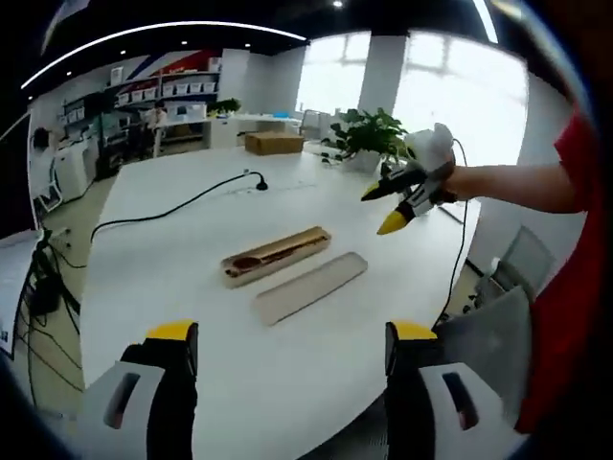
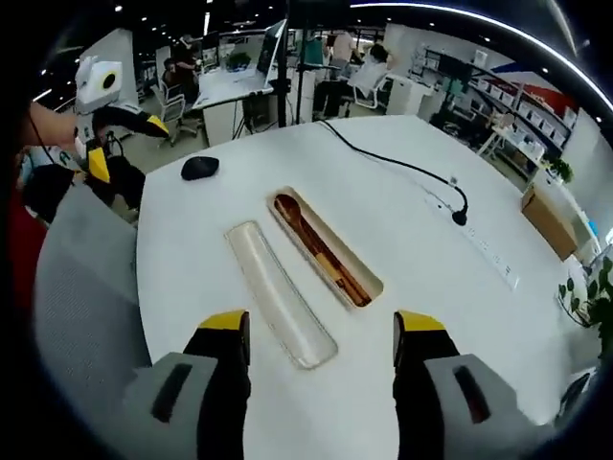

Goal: Arrange the utensils inside the cutlery case until each visible utensil rests in its matching compartment.

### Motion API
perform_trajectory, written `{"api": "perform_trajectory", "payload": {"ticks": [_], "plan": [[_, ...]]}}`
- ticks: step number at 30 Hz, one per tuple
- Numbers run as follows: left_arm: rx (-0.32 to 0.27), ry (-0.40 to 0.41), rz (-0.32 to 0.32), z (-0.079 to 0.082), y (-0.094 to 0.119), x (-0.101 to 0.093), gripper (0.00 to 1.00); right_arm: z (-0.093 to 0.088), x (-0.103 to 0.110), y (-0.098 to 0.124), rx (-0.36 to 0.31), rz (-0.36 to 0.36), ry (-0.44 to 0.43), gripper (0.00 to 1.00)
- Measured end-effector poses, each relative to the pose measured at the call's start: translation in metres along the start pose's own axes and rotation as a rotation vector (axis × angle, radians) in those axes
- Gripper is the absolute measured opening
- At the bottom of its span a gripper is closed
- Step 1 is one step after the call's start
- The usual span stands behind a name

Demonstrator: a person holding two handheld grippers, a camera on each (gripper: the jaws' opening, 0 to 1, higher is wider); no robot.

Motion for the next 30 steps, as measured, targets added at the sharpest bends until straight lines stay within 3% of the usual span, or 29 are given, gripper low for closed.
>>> {"api": "perform_trajectory", "payload": {"ticks": [2,7,15,19,22,24,30], "plan": [[0.037,-0.051,-0.009,-0.004,-0.010,0.003,0.96,-0.005,0.002,-0.001,0.013,-0.024,0.017,0.58],[0.052,-0.009,-0.028,-0.001,-0.027,0.013,0.91,-0.013,0.007,-0.009,0.008,-0.036,-0.026,0.59],[0.122,-0.079,-0.060,-0.009,-0.056,0.014,0.91,-0.022,0.012,-0.018,0.032,-0.032,-0.021,0.63],[0.182,-0.092,-0.070,-0.018,-0.068,0.012,0.84,-0.024,0.016,-0.020,0.033,-0.019,-0.025,0.62],[0.176,-0.051,-0.078,-0.020,-0.074,0.010,0.84,-0.030,0.015,-0.023,0.082,-0.025,-0.014,0.57],[0.159,-0.025,-0.077,-0.018,-0.079,0.009,0.85,-0.032,0.014,-0.026,0.069,-0.020,-0.017,0.55],[0.197,-0.038,-0.066,-0.020,-0.100,0.014,0.82,-0.037,0.017,-0.038,0.104,-0.008,-0.003,0.54]]}}
Point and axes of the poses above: the point that each gripper's makers call its tool centre point, and the gripper's own axes: y roughly backward along the fingers, x roughly to its left, z roughly out of its top, the point moved 8 cm from there along y, roughly backward along the fingers, and after that the axes turned 4 degrees about z, right-handed, at the moved point
